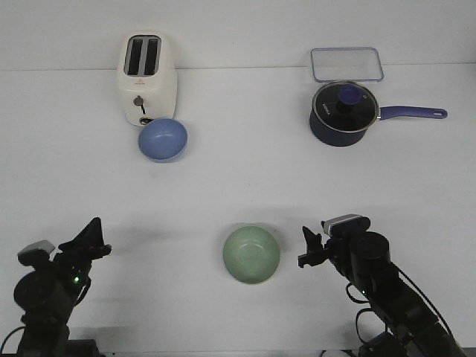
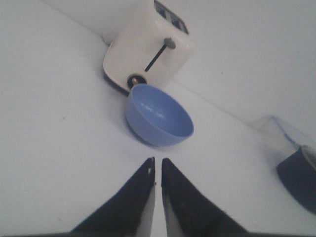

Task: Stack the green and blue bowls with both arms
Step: 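Reach the left gripper forward and grasp the light blue bowl rim, then carry the blue bowl over the green bowl and lower it inside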

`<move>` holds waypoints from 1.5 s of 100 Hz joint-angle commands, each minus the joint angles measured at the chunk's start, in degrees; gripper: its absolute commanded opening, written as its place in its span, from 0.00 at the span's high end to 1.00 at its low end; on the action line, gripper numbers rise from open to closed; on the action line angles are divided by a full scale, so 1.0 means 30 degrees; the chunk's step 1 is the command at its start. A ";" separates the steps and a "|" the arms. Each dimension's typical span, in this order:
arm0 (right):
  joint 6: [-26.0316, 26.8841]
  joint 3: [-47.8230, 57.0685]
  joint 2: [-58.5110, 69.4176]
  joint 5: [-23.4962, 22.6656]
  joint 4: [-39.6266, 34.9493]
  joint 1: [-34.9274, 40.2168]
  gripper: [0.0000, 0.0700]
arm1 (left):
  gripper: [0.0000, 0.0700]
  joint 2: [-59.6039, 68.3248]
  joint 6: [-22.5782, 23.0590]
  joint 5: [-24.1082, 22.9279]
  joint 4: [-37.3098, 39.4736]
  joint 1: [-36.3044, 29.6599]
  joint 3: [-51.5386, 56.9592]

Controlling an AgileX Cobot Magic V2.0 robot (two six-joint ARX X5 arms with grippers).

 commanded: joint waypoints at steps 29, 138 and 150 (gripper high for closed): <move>0.0386 -0.0648 -0.0488 0.0058 0.0160 0.0051 0.53 | 0.53 1.3384 0.4648 0.0372 -0.0780 0.0015 0.8014; 0.0277 -0.0648 -0.0495 0.0117 -0.0015 -0.0058 0.53 | 0.98 3.0432 0.3621 0.3082 -0.0627 -0.0729 2.0021; 0.0437 -0.0648 -0.0495 0.1224 -0.0146 -0.0758 0.53 | 0.98 2.9835 0.3861 0.3395 -0.1792 -0.0729 2.0021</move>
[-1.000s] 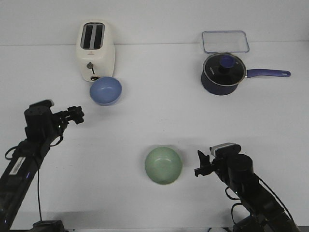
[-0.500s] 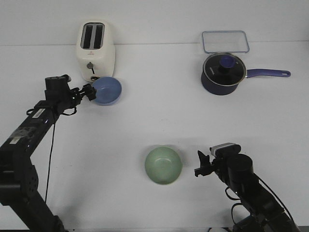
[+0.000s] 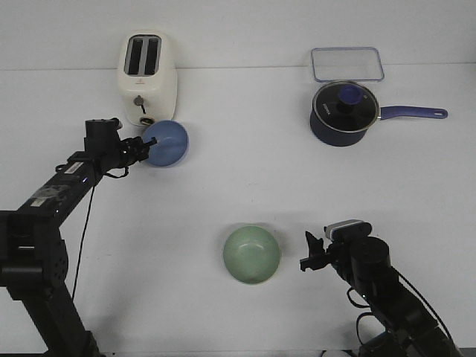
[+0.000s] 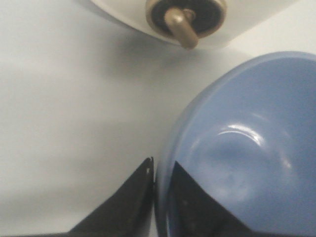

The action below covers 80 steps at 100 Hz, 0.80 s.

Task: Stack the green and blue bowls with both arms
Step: 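Carry the blue bowl over the green bowl and lower it inside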

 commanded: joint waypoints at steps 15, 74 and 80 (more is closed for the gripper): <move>0.0627 0.0182 0.0095 0.0962 0.0007 -0.2098 0.53 | 0.98 -0.2273 0.1880 0.1851 -0.3147 -0.0073 0.0488; 0.0459 0.0153 0.0117 -0.1537 -0.0546 -0.4590 0.53 | 0.98 -1.4229 -0.0066 0.2171 -0.2200 -0.8065 -0.9515; 0.0459 0.0153 0.0109 -0.1676 -0.0546 -0.4575 0.53 | 0.98 -1.3981 -0.0168 0.1581 -0.1953 -0.9311 -0.9515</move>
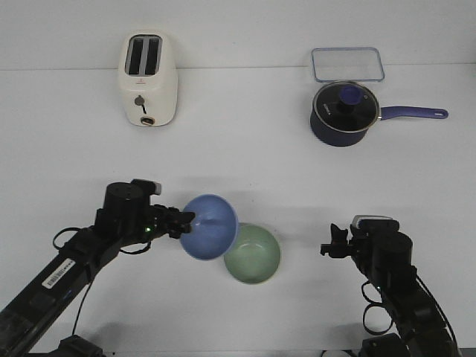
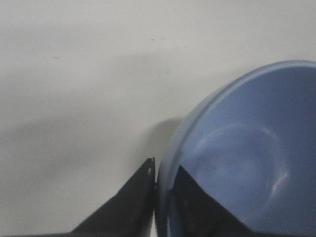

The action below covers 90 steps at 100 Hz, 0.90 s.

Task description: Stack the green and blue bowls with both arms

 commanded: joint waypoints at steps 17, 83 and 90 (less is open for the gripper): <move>0.0022 0.0153 0.0109 -0.0568 0.0109 0.0051 0.53 | 0.98 0.1821 -0.1020 -0.1158 0.1829 -0.3555 0.0313; -0.0903 0.0153 0.0095 -0.0430 -0.0408 0.0007 0.53 | 0.47 0.0867 -0.0007 -0.3228 0.3002 -0.3111 0.0335; -0.1086 0.0153 0.0080 -0.0437 0.0036 -0.0029 0.53 | 0.56 -0.0466 0.0976 -0.4976 0.2302 -0.2310 0.0335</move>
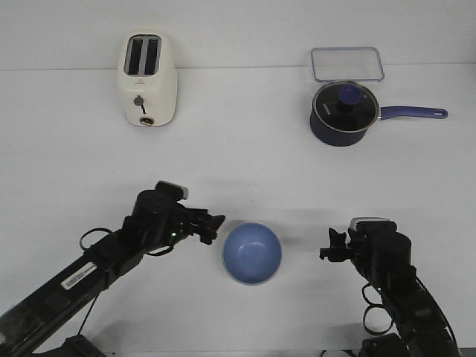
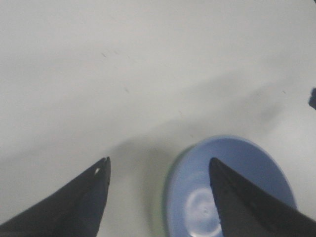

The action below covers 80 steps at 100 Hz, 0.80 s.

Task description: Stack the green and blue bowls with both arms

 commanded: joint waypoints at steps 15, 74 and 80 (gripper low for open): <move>-0.0852 0.0153 -0.0372 -0.0007 0.1406 0.0007 0.92 | 0.98 -0.3840 0.4022 -0.5151 -0.1800 0.2324 0.0321; -0.2725 -0.3330 -0.9814 0.2091 0.6411 0.0007 1.00 | 0.98 -1.7675 0.5100 -0.7460 0.3723 0.8051 -0.9340; -0.2718 -0.3330 -0.9792 0.2069 0.6426 0.0007 1.00 | 0.98 -1.8032 0.5100 -0.7439 0.3745 0.8043 -0.9340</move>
